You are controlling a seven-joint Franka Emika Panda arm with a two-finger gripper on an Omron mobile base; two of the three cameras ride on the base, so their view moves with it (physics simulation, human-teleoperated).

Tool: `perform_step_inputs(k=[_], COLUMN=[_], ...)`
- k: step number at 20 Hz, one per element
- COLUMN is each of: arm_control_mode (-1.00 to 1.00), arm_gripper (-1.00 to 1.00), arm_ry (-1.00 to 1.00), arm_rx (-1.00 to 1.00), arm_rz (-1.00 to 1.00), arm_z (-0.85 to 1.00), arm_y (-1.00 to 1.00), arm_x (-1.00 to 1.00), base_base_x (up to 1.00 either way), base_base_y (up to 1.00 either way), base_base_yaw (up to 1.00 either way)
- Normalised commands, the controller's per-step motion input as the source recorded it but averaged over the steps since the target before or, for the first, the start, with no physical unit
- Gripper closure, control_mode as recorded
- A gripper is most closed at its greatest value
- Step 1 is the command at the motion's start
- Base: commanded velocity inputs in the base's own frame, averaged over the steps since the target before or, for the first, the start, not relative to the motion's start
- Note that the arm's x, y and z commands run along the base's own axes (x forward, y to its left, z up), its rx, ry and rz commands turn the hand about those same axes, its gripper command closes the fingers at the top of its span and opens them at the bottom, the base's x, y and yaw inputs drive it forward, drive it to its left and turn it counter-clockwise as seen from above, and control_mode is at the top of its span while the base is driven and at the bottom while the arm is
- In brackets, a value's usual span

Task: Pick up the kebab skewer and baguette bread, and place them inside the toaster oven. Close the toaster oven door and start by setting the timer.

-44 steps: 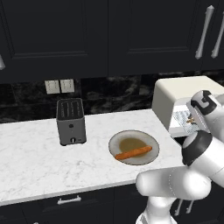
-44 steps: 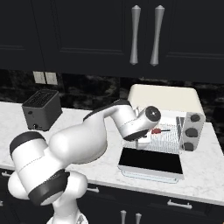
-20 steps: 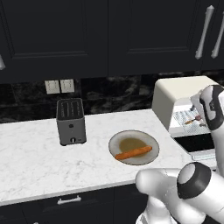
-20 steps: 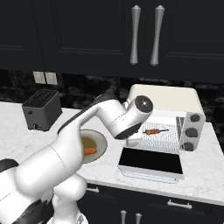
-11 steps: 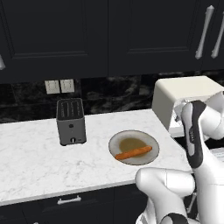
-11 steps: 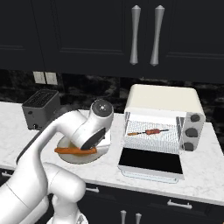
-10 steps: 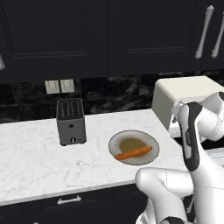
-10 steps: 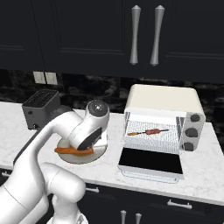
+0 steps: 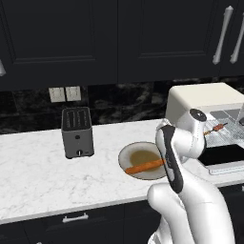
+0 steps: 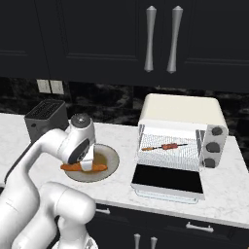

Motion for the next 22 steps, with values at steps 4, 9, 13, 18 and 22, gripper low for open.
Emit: perform_step_inputs(k=[4,9,13,18,22], arm_control_mode=[-1.00,-1.00,-1.00,-1.00,-1.00], arm_gripper=[-1.00,-1.00,-1.00,-1.00,-1.00], arm_ry=[0.18,0.13,0.12,0.11,0.10], arm_rx=[0.00,0.00,0.00,0.01,0.00], arm_rz=[0.01,0.02,0.07,0.10,0.07], arm_z=[-0.49,-0.59,-0.54,-0.35,-0.28], arm_y=[0.01,0.00,0.01,0.05,0.22], arm_x=[0.73,0.25,0.16,0.14,0.03], base_base_x=[0.00,0.00,0.00,0.00,0.00], base_base_y=[0.00,0.00,0.00,0.00,0.00], base_base_yaw=[0.00,0.00,0.00,0.00,0.00])
